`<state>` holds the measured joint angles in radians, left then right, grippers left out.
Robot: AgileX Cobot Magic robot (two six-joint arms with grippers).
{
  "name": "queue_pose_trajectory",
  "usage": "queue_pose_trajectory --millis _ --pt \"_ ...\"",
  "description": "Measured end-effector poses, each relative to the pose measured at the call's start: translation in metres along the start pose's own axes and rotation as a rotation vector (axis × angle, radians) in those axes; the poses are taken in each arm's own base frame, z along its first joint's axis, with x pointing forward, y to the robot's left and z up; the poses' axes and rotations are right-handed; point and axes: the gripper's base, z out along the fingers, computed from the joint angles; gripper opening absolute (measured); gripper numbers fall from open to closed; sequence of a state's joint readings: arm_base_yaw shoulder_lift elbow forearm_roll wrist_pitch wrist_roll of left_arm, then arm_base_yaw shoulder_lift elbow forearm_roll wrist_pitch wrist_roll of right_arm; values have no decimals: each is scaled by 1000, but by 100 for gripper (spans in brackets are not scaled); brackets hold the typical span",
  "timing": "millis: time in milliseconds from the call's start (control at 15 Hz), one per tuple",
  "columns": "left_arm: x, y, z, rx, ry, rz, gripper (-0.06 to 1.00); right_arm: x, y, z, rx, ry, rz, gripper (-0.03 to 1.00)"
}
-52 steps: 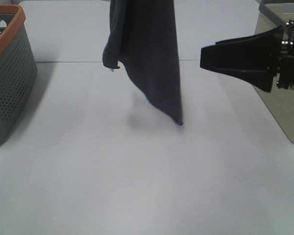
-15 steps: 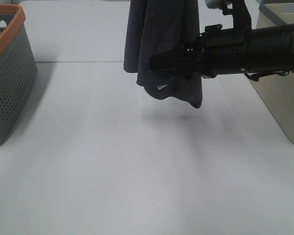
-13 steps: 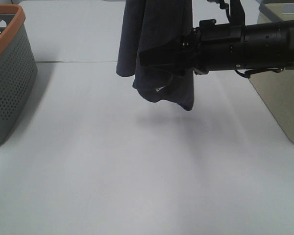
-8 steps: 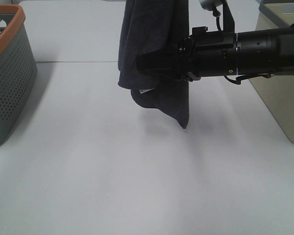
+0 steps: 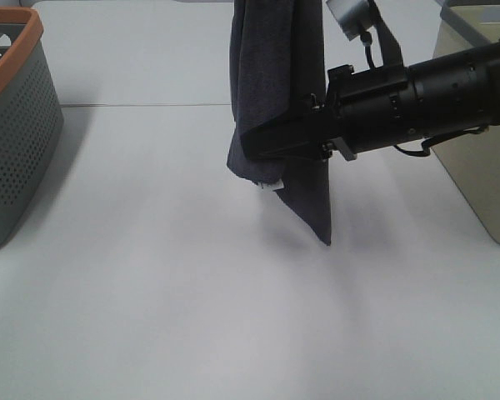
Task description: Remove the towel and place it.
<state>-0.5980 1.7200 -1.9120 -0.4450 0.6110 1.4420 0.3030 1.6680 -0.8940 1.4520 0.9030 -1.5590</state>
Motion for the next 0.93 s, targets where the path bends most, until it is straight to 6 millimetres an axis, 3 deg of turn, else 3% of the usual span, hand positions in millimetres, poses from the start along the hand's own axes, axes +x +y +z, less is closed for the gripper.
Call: queue_pose_trajectory --millis 200,400,600,933 --pt "9 -5 7 47 32 -15 0 -11 21 -24 75 33 -67 2" --pt "12 -7 7 61 66 -77 0 -19 31 -51 273 56 -156 2" --pt "24 -10 5 84 201 -171 0 -29 45 -79 424 114 -288 2" --pt "47 -11 -2 29 474 -334 0 -50 45 -101 590 176 -381 2"
